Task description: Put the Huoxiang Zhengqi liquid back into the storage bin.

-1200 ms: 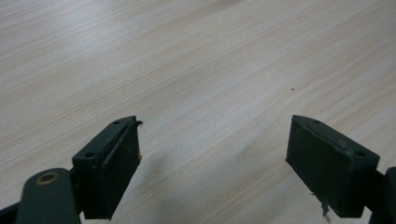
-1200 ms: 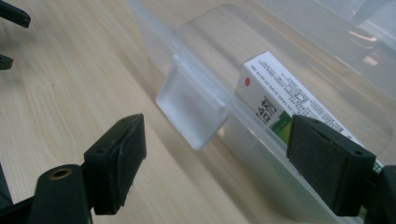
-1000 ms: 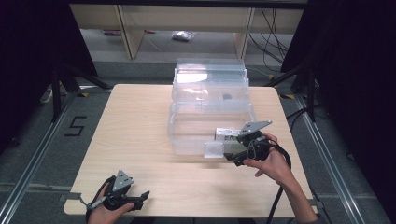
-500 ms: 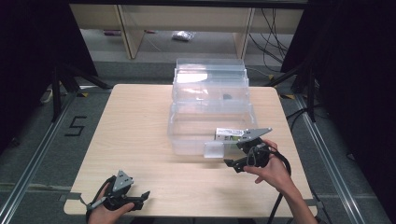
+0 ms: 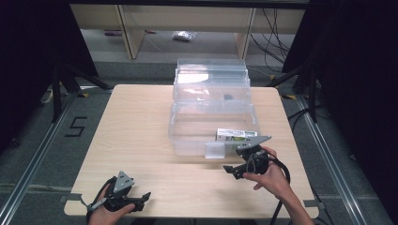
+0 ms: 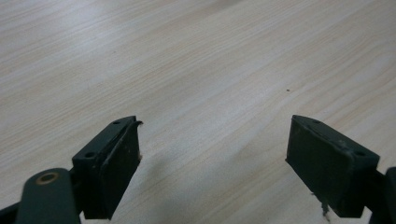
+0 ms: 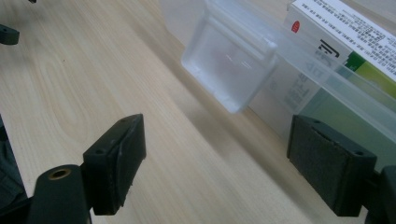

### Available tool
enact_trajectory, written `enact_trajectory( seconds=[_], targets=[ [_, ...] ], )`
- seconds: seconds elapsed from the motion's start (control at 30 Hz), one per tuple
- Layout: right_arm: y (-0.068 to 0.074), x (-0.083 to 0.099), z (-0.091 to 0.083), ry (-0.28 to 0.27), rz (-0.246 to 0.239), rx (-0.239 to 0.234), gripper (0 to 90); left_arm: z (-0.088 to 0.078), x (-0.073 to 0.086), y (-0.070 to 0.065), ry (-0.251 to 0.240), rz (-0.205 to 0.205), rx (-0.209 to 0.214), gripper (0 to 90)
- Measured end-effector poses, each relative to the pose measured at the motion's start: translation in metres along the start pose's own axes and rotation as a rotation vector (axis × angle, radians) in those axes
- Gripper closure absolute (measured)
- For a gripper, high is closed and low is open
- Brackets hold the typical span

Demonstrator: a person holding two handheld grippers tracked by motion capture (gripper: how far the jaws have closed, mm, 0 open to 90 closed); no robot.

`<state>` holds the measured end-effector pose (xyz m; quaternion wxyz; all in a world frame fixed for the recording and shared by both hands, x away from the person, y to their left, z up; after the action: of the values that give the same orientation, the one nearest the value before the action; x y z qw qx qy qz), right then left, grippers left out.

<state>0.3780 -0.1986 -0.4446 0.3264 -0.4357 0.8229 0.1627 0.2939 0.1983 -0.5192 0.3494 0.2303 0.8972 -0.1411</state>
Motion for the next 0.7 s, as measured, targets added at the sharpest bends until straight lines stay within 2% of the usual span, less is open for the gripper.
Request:
enact_trajectory(
  seconds=[0.03, 0.1, 0.13, 0.17, 0.2, 0.23, 0.3, 0.37, 0.4, 0.43, 0.5, 0.53, 0.57, 0.6, 0.63, 0.67, 0.7],
  targets=[
    [-0.002, 0.001, 0.0, 0.002, -0.026, -0.004, 20.8, 0.0, 0.0, 0.0, 0.0, 0.0, 0.0, 16.7],
    [0.001, 0.002, 0.001, -0.007, 0.002, -0.003, 20.8, 0.0, 0.0, 0.0, 0.001, 0.001, 0.002, 16.7],
    [0.001, 0.003, 0.0, 0.009, -0.001, -0.011, 20.8, 0.0, 0.0, 0.0, 0.001, 0.001, 0.005, 16.7],
    [0.002, 0.005, 0.001, -0.004, 0.006, -0.003, 20.9, 0.0, 0.0, 0.0, 0.003, 0.001, 0.006, 16.7],
    [0.001, 0.005, 0.003, -0.012, -0.009, -0.006, 20.8, 0.0, 0.0, 0.0, 0.002, 0.001, 0.005, 16.7],
    [0.003, 0.006, 0.001, 0.012, 0.006, -0.01, 20.7, 0.0, 0.0, 0.0, 0.003, 0.001, 0.006, 16.7],
    [0.002, 0.008, 0.003, -0.017, -0.017, -0.011, 20.9, 0.0, 0.0, 0.0, 0.004, 0.001, 0.006, 16.7],
    [0.004, 0.01, 0.003, -0.023, -0.007, -0.007, 20.9, 0.0, 0.0, -0.001, 0.002, -0.002, 0.007, 16.7],
    [0.005, 0.011, 0.002, -0.007, 0.004, -0.006, 20.9, 0.001, 0.0, -0.001, -0.006, 0.0, 0.0, 16.7],
    [0.005, 0.012, 0.004, -0.024, -0.01, 0.0, 20.8, 0.001, 0.001, -0.001, -0.012, -0.001, -0.002, 16.7],
    [0.006, 0.015, 0.004, -0.022, -0.004, 0.009, 20.9, 0.001, 0.0, -0.001, -0.012, 0.0, -0.002, 16.7],
    [0.007, 0.016, 0.005, -0.028, 0.005, -0.001, 20.9, 0.0, 0.0, 0.0, 0.003, 0.001, 0.006, 16.7],
    [0.005, 0.017, 0.004, -0.016, -0.02, 0.009, 20.9, 0.0, 0.0, 0.0, 0.003, 0.002, 0.005, 16.7],
    [0.007, 0.019, 0.005, -0.03, 0.006, 0.014, 21.1, 0.0, 0.0, 0.0, 0.003, 0.002, 0.005, 16.7],
    [0.007, 0.02, 0.004, -0.008, -0.007, 0.007, 21.2, 0.0, 0.0, 0.0, 0.003, 0.002, 0.006, 16.7],
    [0.009, 0.021, 0.006, -0.03, 0.007, 0.015, 21.1, 0.001, 0.0, -0.001, -0.006, 0.001, 0.002, 16.7],
    [0.009, 0.022, 0.004, -0.002, 0.001, 0.016, 21.0, 0.0, 0.0, -0.001, 0.003, 0.002, 0.005, 16.7]
  ],
)
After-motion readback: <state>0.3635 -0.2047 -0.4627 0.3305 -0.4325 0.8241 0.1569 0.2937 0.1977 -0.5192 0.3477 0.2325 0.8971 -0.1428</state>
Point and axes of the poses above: each handheld gripper's, and its own axes: z roughly forward along the jaws, x roughly out of its underside, y roughly to its left, the point moved 2 cm from there along z, roughly forward along the jaws, and after that the axes turned 7 degrees about -z, right-handed, at the moved point
